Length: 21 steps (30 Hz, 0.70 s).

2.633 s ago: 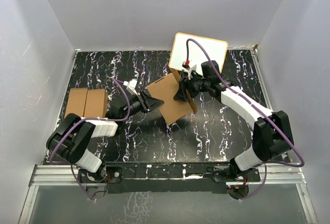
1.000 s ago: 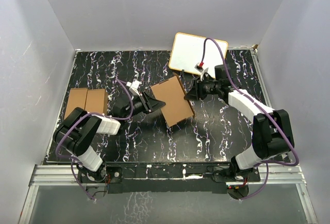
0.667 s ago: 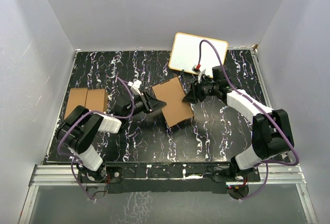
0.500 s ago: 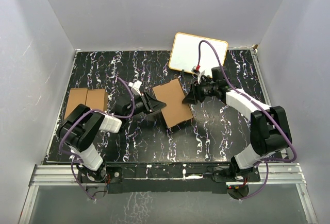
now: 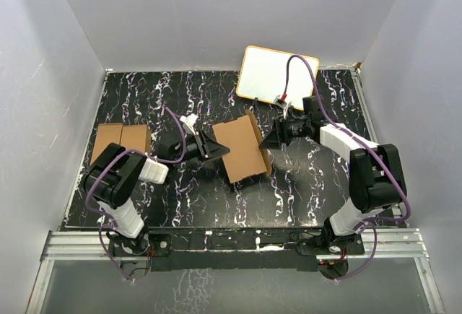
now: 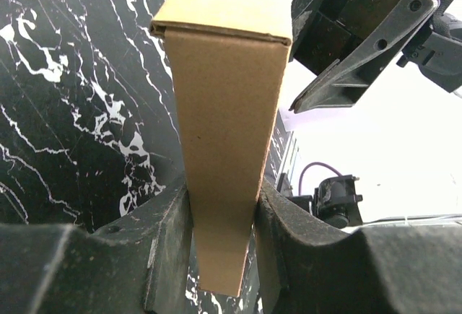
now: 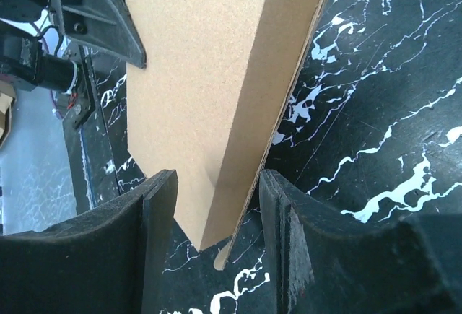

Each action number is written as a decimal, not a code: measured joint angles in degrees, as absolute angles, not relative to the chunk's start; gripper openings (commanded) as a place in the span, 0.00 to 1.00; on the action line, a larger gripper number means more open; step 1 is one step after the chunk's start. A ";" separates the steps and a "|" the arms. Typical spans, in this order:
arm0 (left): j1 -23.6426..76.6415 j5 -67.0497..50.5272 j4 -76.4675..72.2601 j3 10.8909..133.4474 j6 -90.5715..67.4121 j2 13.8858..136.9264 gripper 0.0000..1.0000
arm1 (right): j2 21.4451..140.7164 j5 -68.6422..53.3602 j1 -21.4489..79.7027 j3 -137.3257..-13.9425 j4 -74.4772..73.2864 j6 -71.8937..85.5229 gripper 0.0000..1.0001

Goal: Fold the paper box

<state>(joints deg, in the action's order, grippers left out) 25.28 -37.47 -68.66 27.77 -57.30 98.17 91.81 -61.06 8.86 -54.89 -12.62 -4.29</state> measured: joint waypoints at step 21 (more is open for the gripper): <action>17.87 -52.99 -55.44 32.51 -55.61 102.80 0.00 | 81.54 -64.62 5.13 -47.42 -36.05 -56.05 0.75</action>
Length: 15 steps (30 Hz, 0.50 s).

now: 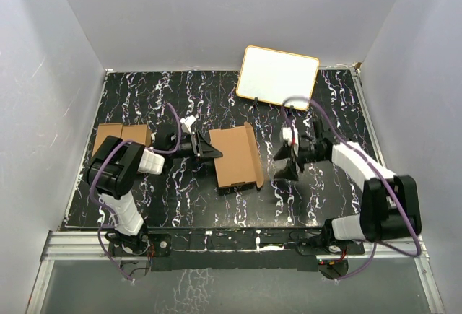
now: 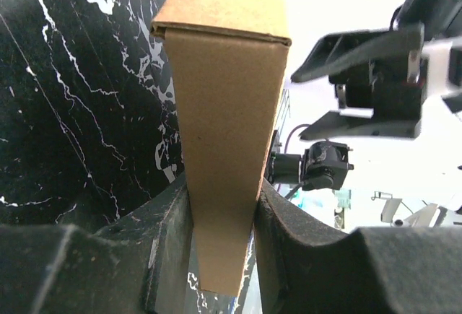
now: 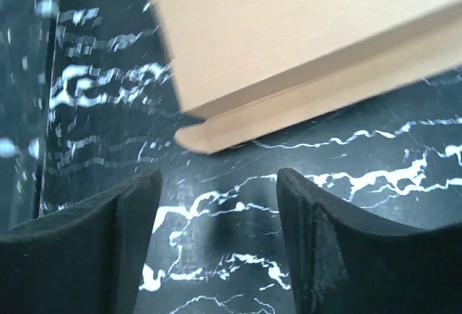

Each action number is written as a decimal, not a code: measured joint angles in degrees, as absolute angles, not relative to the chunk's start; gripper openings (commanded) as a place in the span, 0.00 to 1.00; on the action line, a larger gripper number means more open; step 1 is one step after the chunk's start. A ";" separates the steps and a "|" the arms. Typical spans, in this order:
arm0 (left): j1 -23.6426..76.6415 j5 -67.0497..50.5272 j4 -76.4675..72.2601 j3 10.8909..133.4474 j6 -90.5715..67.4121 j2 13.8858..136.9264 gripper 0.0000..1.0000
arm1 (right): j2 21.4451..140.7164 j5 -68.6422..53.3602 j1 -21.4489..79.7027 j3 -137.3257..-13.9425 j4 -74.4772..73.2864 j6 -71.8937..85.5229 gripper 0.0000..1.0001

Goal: Fold the paper box

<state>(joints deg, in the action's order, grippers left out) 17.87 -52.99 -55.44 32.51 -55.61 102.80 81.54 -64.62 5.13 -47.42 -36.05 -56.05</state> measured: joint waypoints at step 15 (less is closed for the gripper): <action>16.97 -60.16 -52.38 36.75 -57.78 105.41 0.00 | 67.48 -58.37 14.70 -28.42 -28.21 -91.37 0.58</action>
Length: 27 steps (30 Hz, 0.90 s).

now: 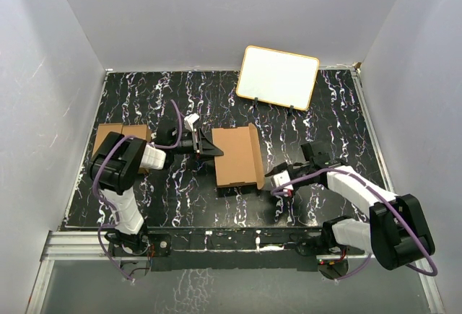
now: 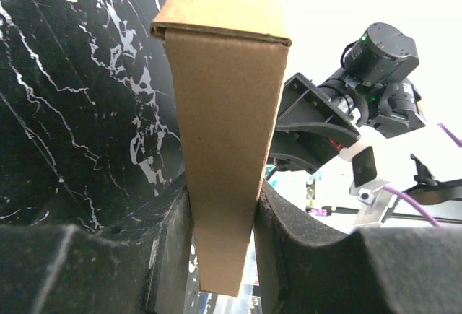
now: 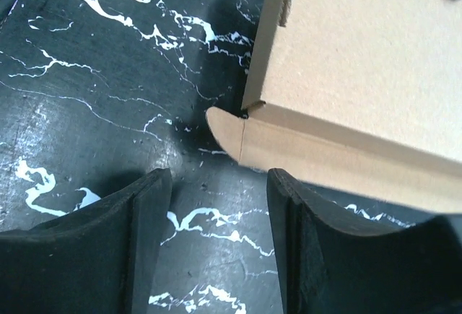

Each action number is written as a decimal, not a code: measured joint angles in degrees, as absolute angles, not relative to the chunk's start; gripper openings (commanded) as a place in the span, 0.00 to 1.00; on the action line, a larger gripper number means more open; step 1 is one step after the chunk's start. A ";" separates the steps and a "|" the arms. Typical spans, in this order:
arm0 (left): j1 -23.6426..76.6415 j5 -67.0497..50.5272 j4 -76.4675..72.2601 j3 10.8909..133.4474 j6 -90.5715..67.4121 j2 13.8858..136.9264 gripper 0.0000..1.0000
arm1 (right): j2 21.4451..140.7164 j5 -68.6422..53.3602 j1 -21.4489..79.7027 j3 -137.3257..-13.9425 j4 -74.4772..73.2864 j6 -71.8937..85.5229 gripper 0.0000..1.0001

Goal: Fold the paper box

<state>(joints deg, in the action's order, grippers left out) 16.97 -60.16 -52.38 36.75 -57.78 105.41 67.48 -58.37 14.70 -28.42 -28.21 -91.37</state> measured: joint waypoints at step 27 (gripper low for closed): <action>16.34 -65.41 -64.27 38.00 -72.01 111.09 0.00 | 65.43 -58.24 22.57 -31.64 -26.00 -89.62 0.47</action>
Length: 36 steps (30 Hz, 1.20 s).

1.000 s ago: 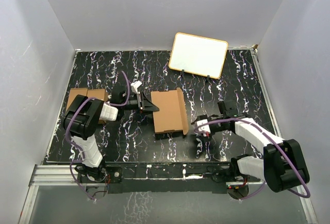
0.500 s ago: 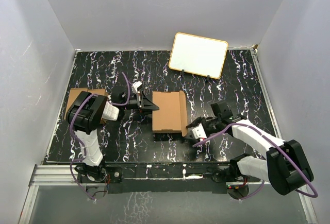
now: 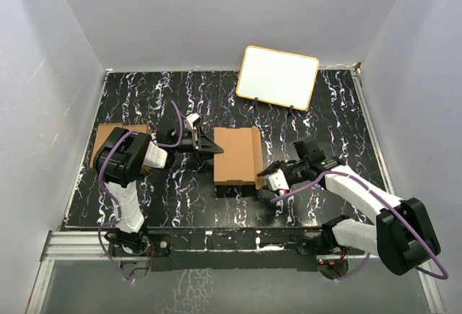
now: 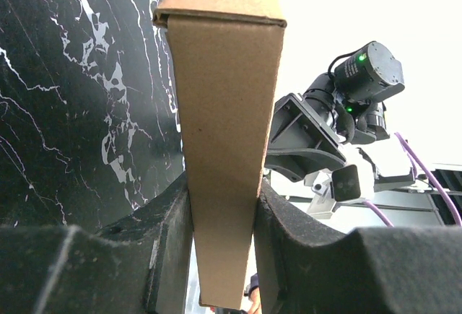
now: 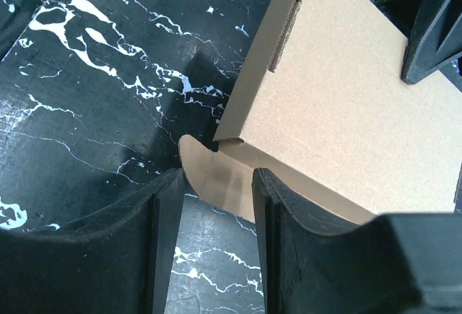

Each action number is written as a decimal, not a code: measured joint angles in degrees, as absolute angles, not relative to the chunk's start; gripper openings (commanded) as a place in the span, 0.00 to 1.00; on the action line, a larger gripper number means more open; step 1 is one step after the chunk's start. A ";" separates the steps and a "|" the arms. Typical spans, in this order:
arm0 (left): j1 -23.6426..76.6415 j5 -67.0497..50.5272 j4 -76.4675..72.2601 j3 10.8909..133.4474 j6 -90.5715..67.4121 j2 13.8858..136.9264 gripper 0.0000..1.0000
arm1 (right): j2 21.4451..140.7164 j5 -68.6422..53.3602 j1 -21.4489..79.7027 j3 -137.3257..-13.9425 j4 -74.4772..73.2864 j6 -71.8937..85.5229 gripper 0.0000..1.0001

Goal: Fold the paper box

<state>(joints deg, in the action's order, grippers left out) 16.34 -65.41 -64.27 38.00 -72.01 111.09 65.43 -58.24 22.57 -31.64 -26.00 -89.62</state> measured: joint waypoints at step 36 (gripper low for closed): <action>16.16 -65.41 -71.42 38.15 -77.17 111.13 0.00 | 63.81 -55.44 23.27 -33.76 -21.67 -73.34 0.33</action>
<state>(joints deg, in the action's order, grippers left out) 16.16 -65.41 -71.42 38.15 -77.17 111.13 63.81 -55.44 23.27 -33.76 -21.67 -73.34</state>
